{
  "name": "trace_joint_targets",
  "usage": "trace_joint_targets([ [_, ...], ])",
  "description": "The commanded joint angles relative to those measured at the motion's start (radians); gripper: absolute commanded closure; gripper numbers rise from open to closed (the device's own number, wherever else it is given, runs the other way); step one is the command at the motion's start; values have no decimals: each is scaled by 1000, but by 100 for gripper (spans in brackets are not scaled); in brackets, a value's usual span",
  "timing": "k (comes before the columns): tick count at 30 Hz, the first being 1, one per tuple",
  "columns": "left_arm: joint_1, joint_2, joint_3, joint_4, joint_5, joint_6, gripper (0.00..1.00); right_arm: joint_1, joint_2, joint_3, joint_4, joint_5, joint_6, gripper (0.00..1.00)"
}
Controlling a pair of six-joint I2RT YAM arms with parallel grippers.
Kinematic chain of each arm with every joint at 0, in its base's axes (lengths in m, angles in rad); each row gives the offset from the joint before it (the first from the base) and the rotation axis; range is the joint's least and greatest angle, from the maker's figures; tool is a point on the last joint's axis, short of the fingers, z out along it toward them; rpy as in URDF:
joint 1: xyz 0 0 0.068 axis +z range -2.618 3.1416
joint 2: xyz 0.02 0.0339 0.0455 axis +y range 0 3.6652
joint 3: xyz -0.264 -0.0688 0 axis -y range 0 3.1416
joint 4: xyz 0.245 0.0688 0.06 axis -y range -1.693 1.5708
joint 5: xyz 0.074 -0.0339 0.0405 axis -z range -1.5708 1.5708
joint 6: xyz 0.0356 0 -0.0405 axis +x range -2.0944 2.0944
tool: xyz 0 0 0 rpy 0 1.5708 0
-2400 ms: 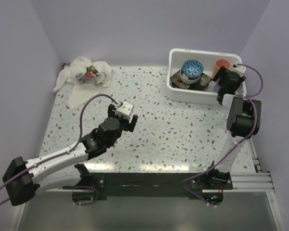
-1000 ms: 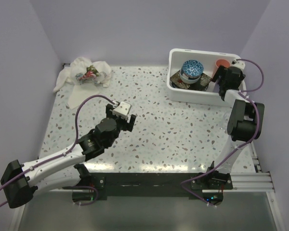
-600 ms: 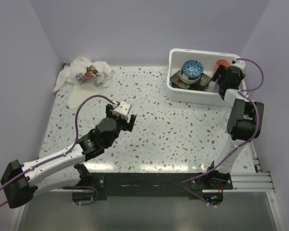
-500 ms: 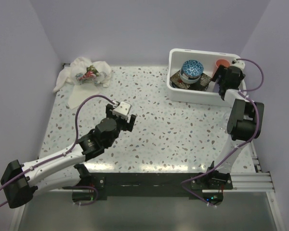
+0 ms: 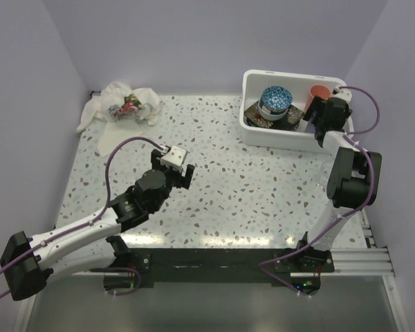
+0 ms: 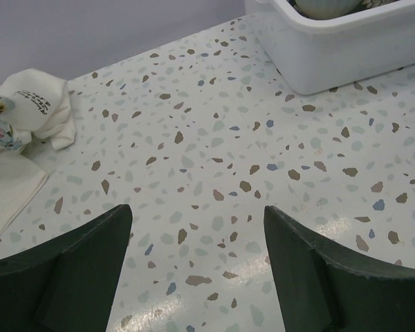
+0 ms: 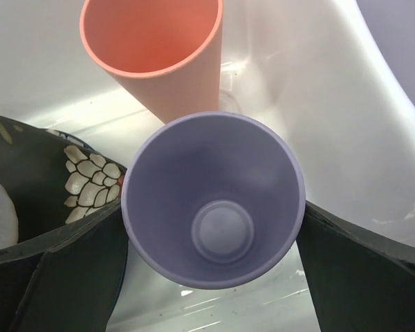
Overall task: Place the mixed dishes into the plastic bin
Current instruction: Pass from the right arm to the left
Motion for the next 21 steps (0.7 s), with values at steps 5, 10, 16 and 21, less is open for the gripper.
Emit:
trace_joint_targets([
  [5, -5, -19, 8, 21, 5, 12, 18, 6, -44, 11, -16, -31, -8, 1],
  [10, -5, -21, 8, 21, 6, 12, 18, 6, -53, 11, -36, -43, 1, 1],
  [16, -5, -27, 9, 19, 8, 13, 18, 13, -79, 45, -142, -40, 4, 1],
  [21, -5, -34, 9, 18, 12, 12, 18, 14, -114, 30, -179, -48, 9, 1],
])
